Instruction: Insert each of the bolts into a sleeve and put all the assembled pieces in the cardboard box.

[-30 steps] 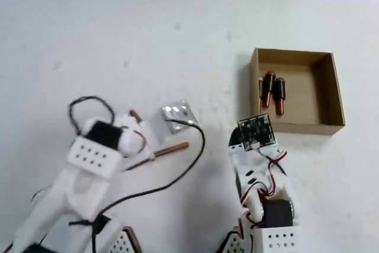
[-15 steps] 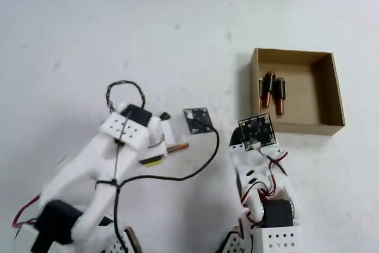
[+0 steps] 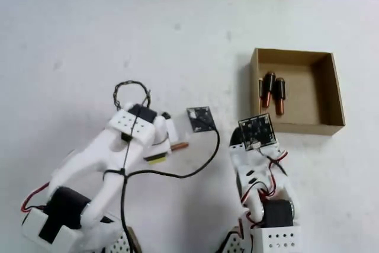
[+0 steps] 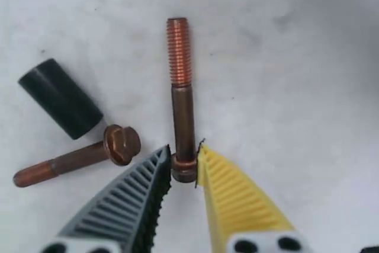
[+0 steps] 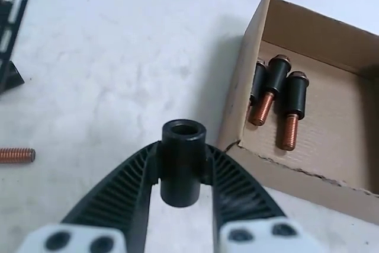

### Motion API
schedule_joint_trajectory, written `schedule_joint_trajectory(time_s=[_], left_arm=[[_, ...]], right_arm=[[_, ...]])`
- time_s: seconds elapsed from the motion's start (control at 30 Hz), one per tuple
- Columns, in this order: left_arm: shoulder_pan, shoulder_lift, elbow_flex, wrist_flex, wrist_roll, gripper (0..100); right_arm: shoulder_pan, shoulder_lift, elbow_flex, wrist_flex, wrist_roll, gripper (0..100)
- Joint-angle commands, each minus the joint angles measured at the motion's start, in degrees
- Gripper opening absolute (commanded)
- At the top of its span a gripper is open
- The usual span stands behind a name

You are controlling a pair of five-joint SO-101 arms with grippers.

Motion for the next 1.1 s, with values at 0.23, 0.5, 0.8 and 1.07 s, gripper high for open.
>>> schedule_joint_trajectory(time_s=[0.23,0.5,0.8,1.07], left_arm=[[5.6,3.5,-2.3,-5.5,-0.6,11],[4.7,4.4,-2.3,-6.1,-0.8,11],[5.1,4.4,-1.8,-8.3,-0.6,11],[4.7,4.4,-1.9,-8.4,-1.0,11]], right_arm=[[0.1,-0.6,-0.5,-0.8,-0.6,1.8],[0.0,-0.6,-0.4,-0.8,-0.6,1.8],[0.4,-0.6,-0.4,-0.8,-0.6,1.8],[0.4,-0.6,-0.4,-0.8,-0.6,1.7]])
